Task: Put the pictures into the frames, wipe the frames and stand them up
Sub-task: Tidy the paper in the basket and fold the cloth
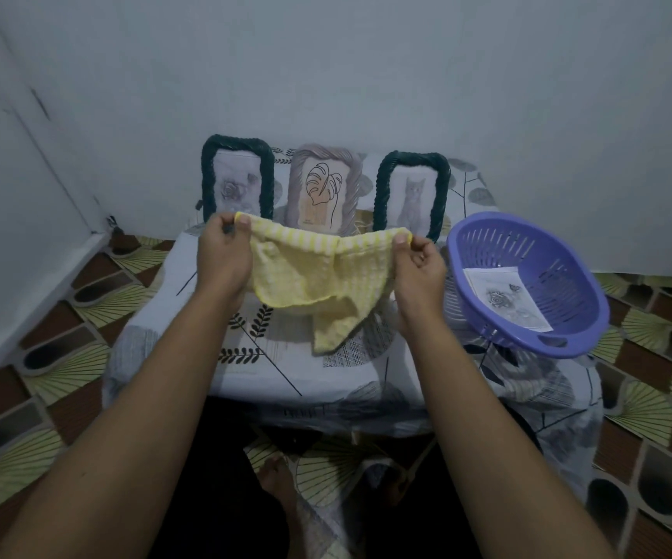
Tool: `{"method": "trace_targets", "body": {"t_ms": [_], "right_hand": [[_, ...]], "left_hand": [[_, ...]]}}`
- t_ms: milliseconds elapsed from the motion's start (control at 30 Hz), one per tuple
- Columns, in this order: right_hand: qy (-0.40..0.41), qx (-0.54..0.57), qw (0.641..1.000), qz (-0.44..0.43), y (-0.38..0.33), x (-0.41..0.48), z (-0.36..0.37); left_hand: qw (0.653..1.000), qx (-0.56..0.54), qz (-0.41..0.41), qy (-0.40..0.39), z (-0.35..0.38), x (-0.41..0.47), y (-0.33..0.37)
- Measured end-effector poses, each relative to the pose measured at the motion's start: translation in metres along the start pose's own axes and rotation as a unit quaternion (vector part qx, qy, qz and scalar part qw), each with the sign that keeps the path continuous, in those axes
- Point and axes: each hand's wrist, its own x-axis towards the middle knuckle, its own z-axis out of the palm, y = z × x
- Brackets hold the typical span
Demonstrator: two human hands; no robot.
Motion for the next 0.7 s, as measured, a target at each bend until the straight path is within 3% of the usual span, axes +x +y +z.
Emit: {"method": "trace_targets", "body": {"t_ms": [367, 567, 700], "right_hand": [[0.053, 0.042, 0.998, -0.012, -0.033, 0.016, -0.002], [0.040, 0.069, 0.996, -0.025, -0.043, 0.018, -0.007], [0.018, 0.088, 0.995, -0.036, -0.045, 0.020, -0.016]], "left_hand": [[0.994, -0.086, 0.010, 0.060, -0.025, 0.010, 0.024], [0.988, -0.151, 0.021, 0.004, -0.031, 0.006, 0.034], [0.974, -0.209, 0.014, -0.087, -0.032, 0.003, 0.042]]}}
